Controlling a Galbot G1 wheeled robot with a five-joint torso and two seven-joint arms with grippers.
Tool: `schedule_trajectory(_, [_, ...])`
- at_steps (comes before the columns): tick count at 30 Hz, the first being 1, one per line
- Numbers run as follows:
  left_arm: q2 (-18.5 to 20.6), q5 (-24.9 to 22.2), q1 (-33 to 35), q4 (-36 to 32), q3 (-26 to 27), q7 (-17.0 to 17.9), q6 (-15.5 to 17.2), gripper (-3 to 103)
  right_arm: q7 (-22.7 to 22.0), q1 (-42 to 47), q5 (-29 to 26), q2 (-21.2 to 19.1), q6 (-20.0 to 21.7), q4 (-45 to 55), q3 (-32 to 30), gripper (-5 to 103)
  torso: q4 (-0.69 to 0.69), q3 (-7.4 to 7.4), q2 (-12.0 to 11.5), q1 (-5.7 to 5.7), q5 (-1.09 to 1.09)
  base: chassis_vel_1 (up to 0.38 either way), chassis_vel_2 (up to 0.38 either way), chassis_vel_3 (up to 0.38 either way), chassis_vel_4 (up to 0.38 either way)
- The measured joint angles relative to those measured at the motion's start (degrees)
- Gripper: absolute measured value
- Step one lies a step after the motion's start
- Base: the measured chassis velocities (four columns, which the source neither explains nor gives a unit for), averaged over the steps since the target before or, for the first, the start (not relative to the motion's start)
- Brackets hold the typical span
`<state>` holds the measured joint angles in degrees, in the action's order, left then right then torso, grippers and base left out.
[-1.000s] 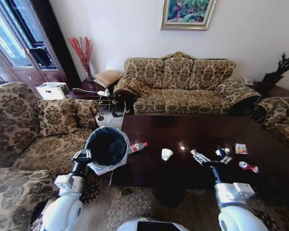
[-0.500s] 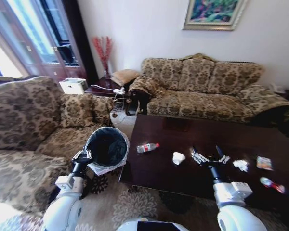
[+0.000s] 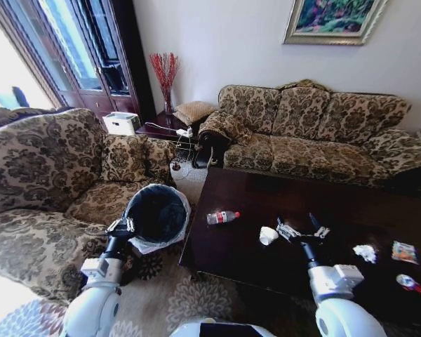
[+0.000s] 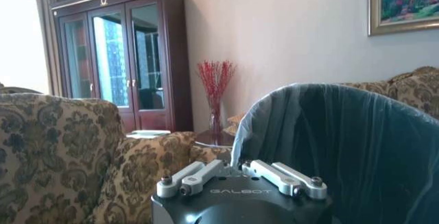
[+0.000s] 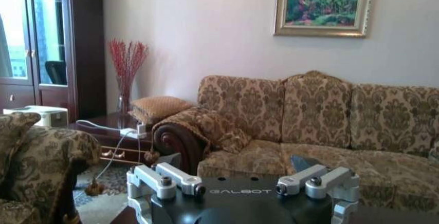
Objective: Move to the front of the table and place the trash on the table into the trash bin.
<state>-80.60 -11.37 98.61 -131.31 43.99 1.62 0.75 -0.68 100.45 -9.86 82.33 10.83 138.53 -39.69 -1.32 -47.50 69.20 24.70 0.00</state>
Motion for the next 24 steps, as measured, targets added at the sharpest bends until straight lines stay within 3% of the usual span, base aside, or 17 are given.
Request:
schedule_trajectory(8, [-0.4, 0.0, 0.1, 0.1, -0.1, 0.1, -0.2, 2, 0.8, -0.4, 1.3, -0.9, -0.7, -1.0, 0.5, 100, 0.01, -0.04, 0.0, 0.11, 0.0, -0.131, 0.135, 0.124, -0.132])
schedule_trajectory(11, [-0.5, 0.0, 0.1, 0.1, -0.2, 0.2, -0.2, 2, 0.2, -3.0, -1.0, -2.1, -0.2, -3.4, 1.7, 100, 0.01, -0.03, 0.0, 0.1, -0.01, -0.057, 0.039, 0.031, -0.037])
schedule_trajectory(12, [-0.3, 0.0, -0.2, 0.3, -0.4, 0.4, 0.0, 2, -0.6, -5.0, -2.9, -2.9, 0.4, -5.7, 2.7, 100, -0.07, -0.02, 0.0, 0.05, 0.01, 0.0, 0.0, 0.0, 0.0])
schedule_trajectory(14, [0.3, -0.1, -0.7, 0.6, -0.7, 0.6, 0.5, 2, -0.9, -5.4, -3.4, -2.9, 0.4, -6.6, 2.9, 100, -0.09, -0.01, 0.0, 0.01, 0.01, 0.0, 0.0, 0.0, 0.0])
schedule_trajectory(19, [2.9, -1.5, -2.9, 2.1, -2.3, 0.4, 2.8, 2, -2.3, -6.9, -2.8, -2.8, -1.8, -12.7, 4.2, 100, 0.08, 0.02, 0.0, -0.05, -0.01, 0.005, -0.013, -0.031, -0.004])
schedule_trajectory(24, [2.4, -3.3, -1.6, 2.7, -0.2, 0.9, 1.8, 2, -3.2, -13.7, -5.1, -6.0, -1.7, -19.3, 8.6, 100, -0.04, -0.02, 0.0, 0.03, -0.01, -0.001, -0.011, -0.016, -0.003])
